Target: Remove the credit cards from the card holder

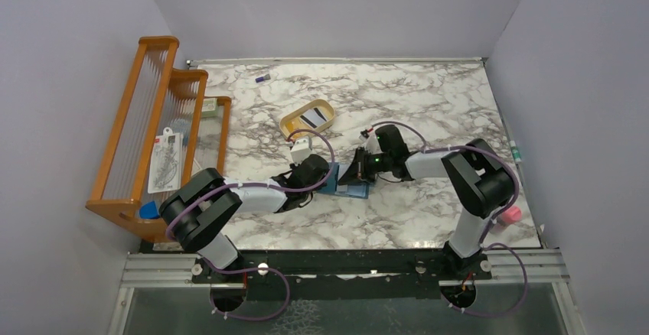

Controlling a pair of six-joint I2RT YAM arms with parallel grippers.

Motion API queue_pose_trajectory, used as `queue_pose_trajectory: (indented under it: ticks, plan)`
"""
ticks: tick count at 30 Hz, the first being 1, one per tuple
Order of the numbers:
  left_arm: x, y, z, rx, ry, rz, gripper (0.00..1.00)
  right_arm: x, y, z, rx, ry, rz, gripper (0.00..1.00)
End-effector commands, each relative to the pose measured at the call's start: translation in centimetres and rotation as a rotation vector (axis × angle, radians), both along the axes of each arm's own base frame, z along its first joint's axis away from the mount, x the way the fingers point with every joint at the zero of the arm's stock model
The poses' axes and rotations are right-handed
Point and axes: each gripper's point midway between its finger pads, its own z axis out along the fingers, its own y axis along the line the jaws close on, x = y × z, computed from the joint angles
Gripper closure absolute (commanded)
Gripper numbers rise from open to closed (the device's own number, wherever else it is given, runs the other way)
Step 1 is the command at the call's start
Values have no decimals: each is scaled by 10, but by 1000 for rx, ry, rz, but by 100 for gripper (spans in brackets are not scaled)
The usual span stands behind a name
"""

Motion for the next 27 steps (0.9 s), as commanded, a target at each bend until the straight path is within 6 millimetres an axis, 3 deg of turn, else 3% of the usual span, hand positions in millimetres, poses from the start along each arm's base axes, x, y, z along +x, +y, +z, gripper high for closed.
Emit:
queue_pose_trajectory:
  ticks: [1,8,12,16,20,24,27]
  plan:
    - [-25,23,-33,102,119,-25,100,1,-22,1,-74,-22,-17,99]
    - [-24,32,-32,103,121,-2,100,14,-53,14,-230,-125,-46,99]
    - [-23,36,-23,86,110,15,100,41,-53,54,-248,-290,-43,99]
    - [-22,42,-10,44,99,19,98,71,-30,98,-151,-448,18,99]
    - [-19,49,12,-76,56,10,75,113,3,136,-67,-557,111,99]
    - [-17,52,31,-139,13,-33,43,152,27,139,-128,-587,212,99]
    - [-16,57,38,-119,21,-46,33,179,37,142,-174,-651,227,99]
